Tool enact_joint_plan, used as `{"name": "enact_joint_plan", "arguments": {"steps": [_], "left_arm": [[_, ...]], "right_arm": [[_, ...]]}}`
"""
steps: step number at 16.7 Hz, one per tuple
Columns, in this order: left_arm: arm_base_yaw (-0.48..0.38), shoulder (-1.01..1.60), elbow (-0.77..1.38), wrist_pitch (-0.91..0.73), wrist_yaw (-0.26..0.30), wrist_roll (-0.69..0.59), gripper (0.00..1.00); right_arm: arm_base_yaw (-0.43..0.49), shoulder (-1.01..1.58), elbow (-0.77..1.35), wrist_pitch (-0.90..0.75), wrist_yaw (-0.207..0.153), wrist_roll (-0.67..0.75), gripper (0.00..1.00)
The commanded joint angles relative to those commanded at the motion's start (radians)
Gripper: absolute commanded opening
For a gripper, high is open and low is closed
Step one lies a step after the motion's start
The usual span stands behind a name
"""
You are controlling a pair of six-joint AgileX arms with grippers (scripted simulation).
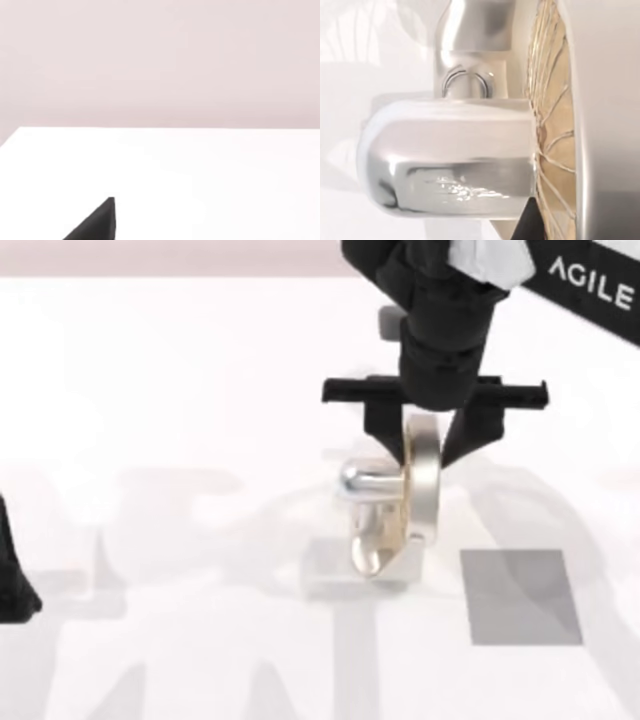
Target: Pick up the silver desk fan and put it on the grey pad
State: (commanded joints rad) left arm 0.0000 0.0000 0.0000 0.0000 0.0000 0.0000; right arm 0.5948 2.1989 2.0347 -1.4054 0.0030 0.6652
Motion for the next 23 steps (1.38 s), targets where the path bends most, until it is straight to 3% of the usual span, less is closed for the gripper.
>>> {"name": "enact_joint_plan", "arguments": {"steps": [2,3,12,23], "left_arm": [[0.000,0.000,0.000,0.000,0.000,0.000,1.00],[0.000,0.000,0.000,0.000,0.000,0.000,1.00],[0.000,0.000,0.000,0.000,0.000,0.000,1.00],[0.000,0.000,0.000,0.000,0.000,0.000,1.00]], "right_arm": [[0.000,0.000,0.000,0.000,0.000,0.000,0.02],[0.000,0.000,0.000,0.000,0.000,0.000,0.00],[-0.002,0.001,0.003,-0.003,0.000,0.001,0.00],[0.006,0.056,0.293,-0.238,0.000,0.000,0.00]]}}
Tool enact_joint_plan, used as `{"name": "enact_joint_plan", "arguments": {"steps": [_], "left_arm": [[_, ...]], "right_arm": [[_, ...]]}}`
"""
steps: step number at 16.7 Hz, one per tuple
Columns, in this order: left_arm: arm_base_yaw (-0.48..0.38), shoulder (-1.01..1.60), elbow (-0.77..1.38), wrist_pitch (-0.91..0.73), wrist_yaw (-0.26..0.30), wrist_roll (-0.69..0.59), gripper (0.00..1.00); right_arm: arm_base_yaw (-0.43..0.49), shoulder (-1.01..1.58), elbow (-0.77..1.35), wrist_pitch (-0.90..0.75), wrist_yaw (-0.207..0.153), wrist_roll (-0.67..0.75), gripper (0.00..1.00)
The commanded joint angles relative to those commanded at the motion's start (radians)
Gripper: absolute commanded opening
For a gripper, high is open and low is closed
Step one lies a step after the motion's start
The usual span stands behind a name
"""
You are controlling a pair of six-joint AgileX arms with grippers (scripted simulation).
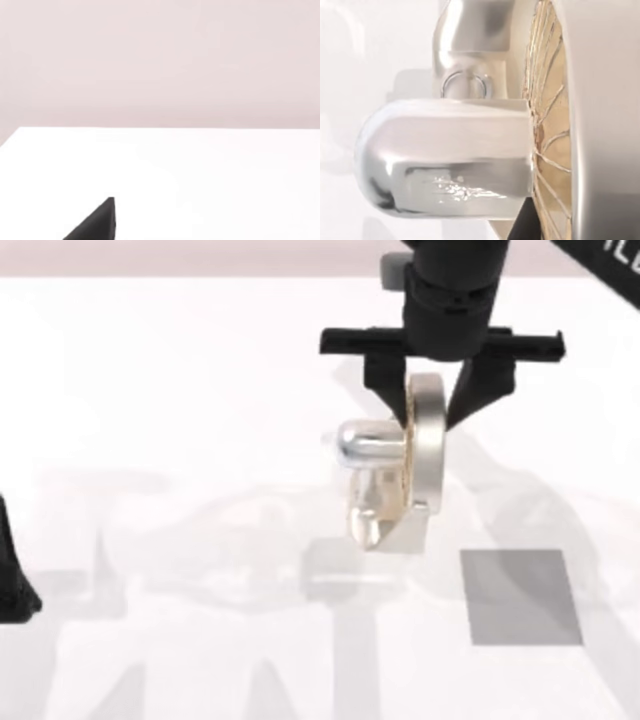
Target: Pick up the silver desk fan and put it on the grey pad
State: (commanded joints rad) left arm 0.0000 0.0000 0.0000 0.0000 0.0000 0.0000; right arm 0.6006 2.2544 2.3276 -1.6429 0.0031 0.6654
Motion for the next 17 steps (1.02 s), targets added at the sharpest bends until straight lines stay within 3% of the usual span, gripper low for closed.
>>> {"name": "enact_joint_plan", "arguments": {"steps": [4,8,17], "left_arm": [[0.000,0.000,0.000,0.000,0.000,0.000,1.00],[0.000,0.000,0.000,0.000,0.000,0.000,1.00],[0.000,0.000,0.000,0.000,0.000,0.000,1.00]], "right_arm": [[-0.005,-0.009,-0.010,0.004,-0.001,0.014,0.00],[-0.010,-0.062,-0.101,0.024,-0.001,0.160,0.00],[-0.041,-0.355,-0.507,0.162,-0.001,0.865,0.00]]}}
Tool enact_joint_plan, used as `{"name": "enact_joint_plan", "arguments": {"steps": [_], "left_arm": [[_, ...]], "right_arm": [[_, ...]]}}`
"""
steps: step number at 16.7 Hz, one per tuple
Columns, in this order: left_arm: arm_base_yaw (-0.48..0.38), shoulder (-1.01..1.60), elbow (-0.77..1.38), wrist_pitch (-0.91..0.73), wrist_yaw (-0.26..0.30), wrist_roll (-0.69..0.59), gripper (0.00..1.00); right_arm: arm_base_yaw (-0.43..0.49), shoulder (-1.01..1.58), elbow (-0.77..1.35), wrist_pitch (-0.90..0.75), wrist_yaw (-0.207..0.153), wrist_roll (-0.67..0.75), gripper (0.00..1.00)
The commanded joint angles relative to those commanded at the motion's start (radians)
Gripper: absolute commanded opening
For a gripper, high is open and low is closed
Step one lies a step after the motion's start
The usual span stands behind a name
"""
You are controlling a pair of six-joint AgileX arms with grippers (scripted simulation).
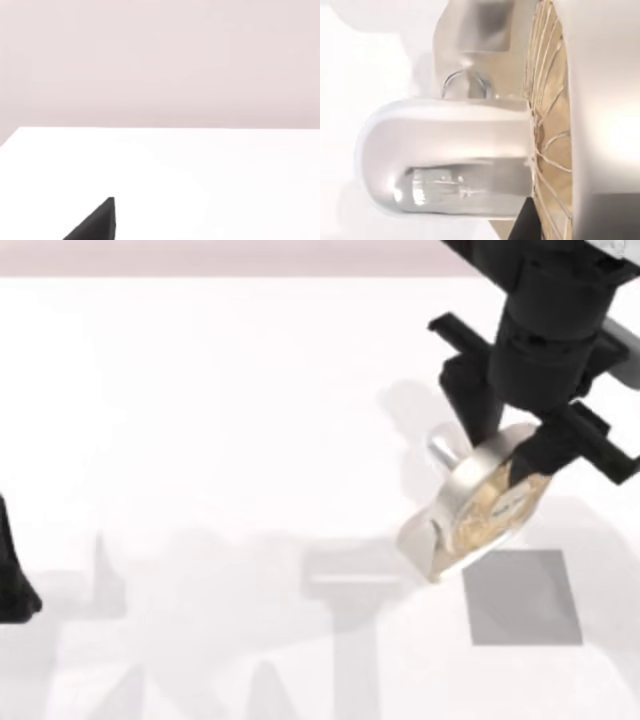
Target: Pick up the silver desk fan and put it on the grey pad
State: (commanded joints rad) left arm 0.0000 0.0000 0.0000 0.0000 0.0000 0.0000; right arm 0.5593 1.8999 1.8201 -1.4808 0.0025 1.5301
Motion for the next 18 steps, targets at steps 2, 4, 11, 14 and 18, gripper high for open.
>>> {"name": "enact_joint_plan", "arguments": {"steps": [2,4,11,14,18], "left_arm": [[0.000,0.000,0.000,0.000,0.000,0.000,1.00],[0.000,0.000,0.000,0.000,0.000,0.000,1.00],[0.000,0.000,0.000,0.000,0.000,0.000,1.00],[0.000,0.000,0.000,0.000,0.000,0.000,1.00],[0.000,0.000,0.000,0.000,0.000,0.000,1.00]], "right_arm": [[-0.008,-0.071,-0.102,0.034,0.001,0.173,0.00],[-0.016,-0.137,-0.200,0.064,0.001,0.329,0.00],[-0.032,-0.258,-0.385,0.120,0.003,0.565,0.00],[-0.032,-0.258,-0.385,0.120,0.003,0.565,0.00],[-0.030,-0.252,-0.421,0.161,0.001,0.562,0.00]]}}
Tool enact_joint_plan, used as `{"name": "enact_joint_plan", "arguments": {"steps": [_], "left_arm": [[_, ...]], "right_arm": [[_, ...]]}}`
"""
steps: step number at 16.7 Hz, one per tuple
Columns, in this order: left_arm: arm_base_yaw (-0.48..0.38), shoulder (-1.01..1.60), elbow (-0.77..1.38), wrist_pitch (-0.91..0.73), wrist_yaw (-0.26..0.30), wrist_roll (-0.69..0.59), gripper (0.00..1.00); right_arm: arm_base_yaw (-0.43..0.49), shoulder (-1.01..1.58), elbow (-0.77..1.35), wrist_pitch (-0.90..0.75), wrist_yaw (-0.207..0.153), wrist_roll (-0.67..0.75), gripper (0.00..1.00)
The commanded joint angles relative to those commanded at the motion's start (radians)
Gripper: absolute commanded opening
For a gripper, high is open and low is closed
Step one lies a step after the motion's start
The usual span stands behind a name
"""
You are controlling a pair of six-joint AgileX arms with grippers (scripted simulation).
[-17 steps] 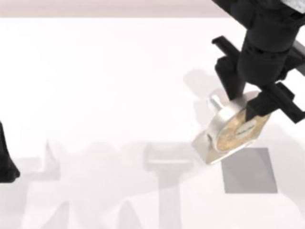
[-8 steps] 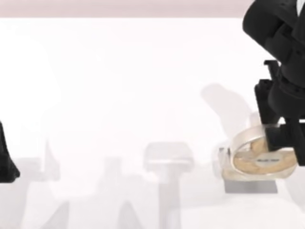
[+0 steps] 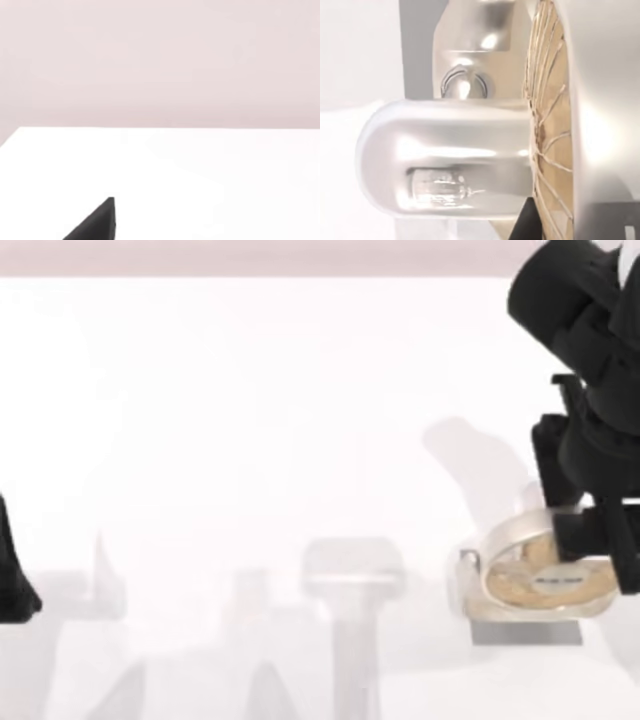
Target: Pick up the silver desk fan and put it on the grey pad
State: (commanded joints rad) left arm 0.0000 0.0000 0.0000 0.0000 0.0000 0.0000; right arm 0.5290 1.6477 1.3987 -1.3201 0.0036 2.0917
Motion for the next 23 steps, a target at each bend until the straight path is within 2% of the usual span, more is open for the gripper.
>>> {"name": "enact_joint_plan", "arguments": {"steps": [3,7,20,23], "left_arm": [[0.000,0.000,0.000,0.000,0.000,0.000,1.00],[0.000,0.000,0.000,0.000,0.000,0.000,1.00],[0.000,0.000,0.000,0.000,0.000,0.000,1.00],[0.000,0.000,0.000,0.000,0.000,0.000,1.00]], "right_arm": [[-0.006,0.008,-0.073,0.084,0.002,-0.002,0.00],[-0.007,0.011,-0.083,0.095,0.002,-0.002,0.00],[-0.007,0.011,-0.083,0.095,0.002,-0.002,0.98],[-0.007,0.011,-0.083,0.095,0.002,-0.002,1.00]]}}
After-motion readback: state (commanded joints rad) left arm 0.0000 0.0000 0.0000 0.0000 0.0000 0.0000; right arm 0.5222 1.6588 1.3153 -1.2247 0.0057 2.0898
